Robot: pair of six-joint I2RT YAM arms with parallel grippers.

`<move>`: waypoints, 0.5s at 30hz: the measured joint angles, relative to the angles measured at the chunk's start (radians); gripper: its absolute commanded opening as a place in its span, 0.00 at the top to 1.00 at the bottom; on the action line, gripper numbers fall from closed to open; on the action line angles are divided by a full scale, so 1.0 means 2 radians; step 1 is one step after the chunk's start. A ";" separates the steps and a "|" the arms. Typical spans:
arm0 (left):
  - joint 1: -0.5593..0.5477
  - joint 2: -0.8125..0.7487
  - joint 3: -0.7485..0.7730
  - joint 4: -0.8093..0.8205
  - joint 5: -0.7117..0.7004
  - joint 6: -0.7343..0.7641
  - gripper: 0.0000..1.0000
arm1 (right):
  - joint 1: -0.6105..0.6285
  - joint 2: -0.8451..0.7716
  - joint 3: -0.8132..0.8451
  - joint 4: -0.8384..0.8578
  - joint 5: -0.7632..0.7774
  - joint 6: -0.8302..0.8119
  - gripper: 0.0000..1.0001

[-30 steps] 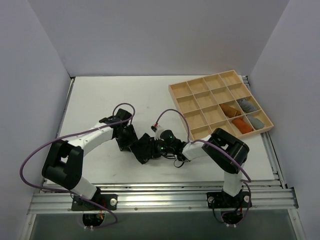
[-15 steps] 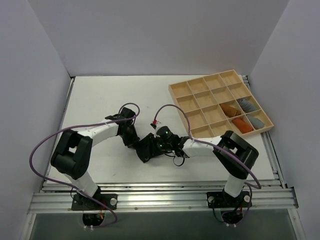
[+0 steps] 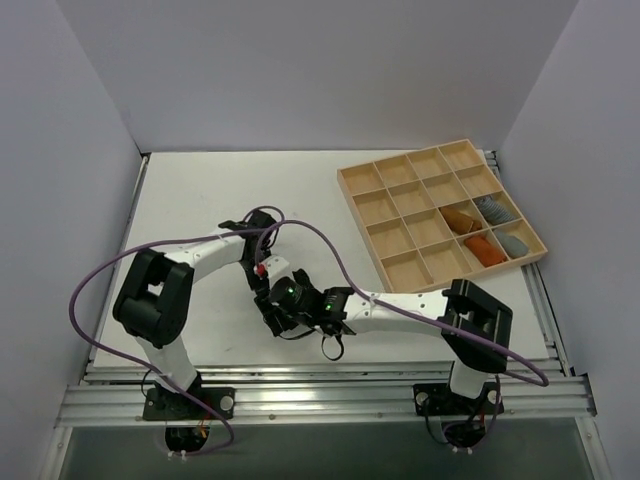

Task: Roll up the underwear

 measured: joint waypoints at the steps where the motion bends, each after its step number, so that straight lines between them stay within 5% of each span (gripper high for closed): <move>1: 0.000 0.002 0.002 -0.006 0.000 -0.001 0.95 | 0.006 0.006 0.007 -0.004 0.011 -0.007 0.43; 11: -0.006 0.011 0.015 -0.045 -0.003 -0.005 0.96 | 0.048 0.084 0.036 -0.014 0.098 -0.060 0.43; 15: -0.006 0.014 0.018 -0.055 -0.005 -0.006 0.96 | 0.062 0.094 0.036 -0.011 0.136 -0.068 0.52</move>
